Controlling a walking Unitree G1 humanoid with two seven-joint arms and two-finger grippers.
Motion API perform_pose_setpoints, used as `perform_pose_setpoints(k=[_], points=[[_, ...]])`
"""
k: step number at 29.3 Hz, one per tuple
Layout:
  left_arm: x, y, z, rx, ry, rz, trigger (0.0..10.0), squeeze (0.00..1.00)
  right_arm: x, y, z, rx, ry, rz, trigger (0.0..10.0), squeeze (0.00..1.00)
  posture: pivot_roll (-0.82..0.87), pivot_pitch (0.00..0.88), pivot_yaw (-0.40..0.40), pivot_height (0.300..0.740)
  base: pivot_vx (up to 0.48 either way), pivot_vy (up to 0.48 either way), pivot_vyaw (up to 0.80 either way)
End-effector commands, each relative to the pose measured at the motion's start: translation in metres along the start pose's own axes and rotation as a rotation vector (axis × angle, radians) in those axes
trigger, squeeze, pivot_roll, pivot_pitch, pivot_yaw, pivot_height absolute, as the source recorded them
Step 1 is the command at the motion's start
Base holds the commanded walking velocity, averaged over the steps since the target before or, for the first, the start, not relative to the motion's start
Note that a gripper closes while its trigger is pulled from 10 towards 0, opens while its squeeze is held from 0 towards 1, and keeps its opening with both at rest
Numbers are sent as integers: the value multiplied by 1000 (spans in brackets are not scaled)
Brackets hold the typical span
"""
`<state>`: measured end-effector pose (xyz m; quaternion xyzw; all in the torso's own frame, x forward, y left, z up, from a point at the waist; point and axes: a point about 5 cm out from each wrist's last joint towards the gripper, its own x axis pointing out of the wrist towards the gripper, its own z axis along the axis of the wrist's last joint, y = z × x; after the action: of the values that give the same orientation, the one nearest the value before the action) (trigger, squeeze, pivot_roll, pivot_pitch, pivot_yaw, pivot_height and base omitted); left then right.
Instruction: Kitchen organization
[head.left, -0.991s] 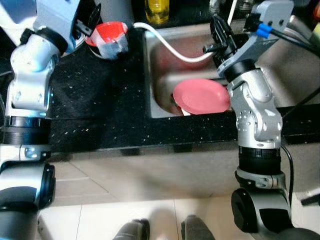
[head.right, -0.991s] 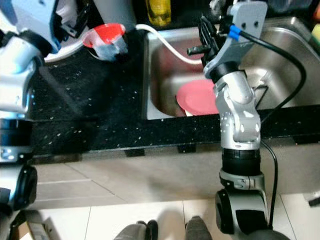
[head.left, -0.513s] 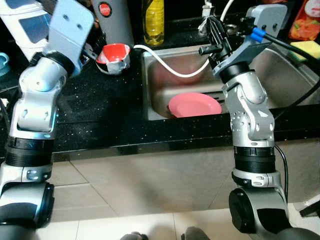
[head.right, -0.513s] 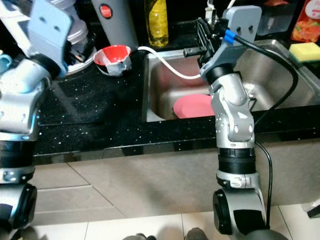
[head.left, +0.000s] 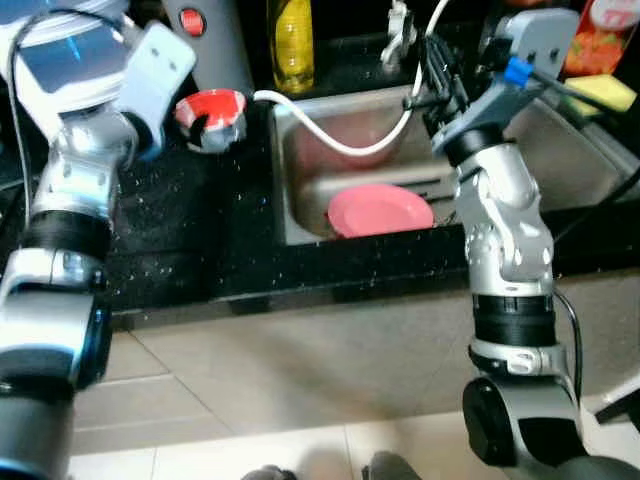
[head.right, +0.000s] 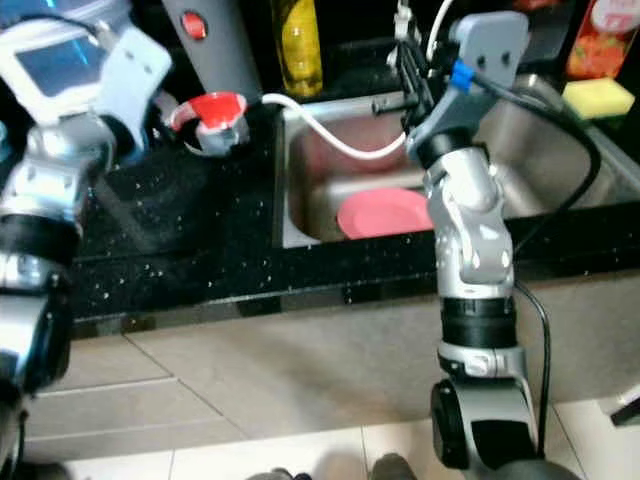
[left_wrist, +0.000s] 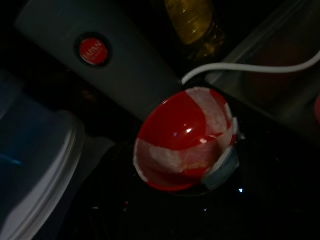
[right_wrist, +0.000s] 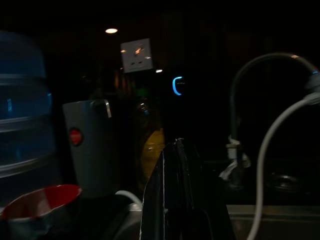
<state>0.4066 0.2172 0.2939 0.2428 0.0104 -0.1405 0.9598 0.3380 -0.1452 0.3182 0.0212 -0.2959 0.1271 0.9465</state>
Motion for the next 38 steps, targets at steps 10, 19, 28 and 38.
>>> perform_pose_setpoints(k=[10, 19, 28, 38], points=[[16, -8, 1, -32, 103, -31, 10000, 0, -20, -18, 15, -70, -30, -92, 10000, 0, -195, 46, 234, 740, 0, 0, 0], [14, -2, -10, 21, 166, 44, 10000, 0, -41, -33, 23, -125, -12, -167, 10000, 0, -249, 101, 270, 740, 0, 0, 0], [2, 20, 45, -20, -319, 275, 10000, 0, -36, -24, 19, -103, 9, -115, 10000, 0, -188, 77, 185, 740, 0, 0, 0], [-40, -12, 25, -53, -409, 337, 10000, 0, -7, 4, 5, -8, 28, 43, 10000, 0, -68, 45, 72, 740, 0, 0, 0]])
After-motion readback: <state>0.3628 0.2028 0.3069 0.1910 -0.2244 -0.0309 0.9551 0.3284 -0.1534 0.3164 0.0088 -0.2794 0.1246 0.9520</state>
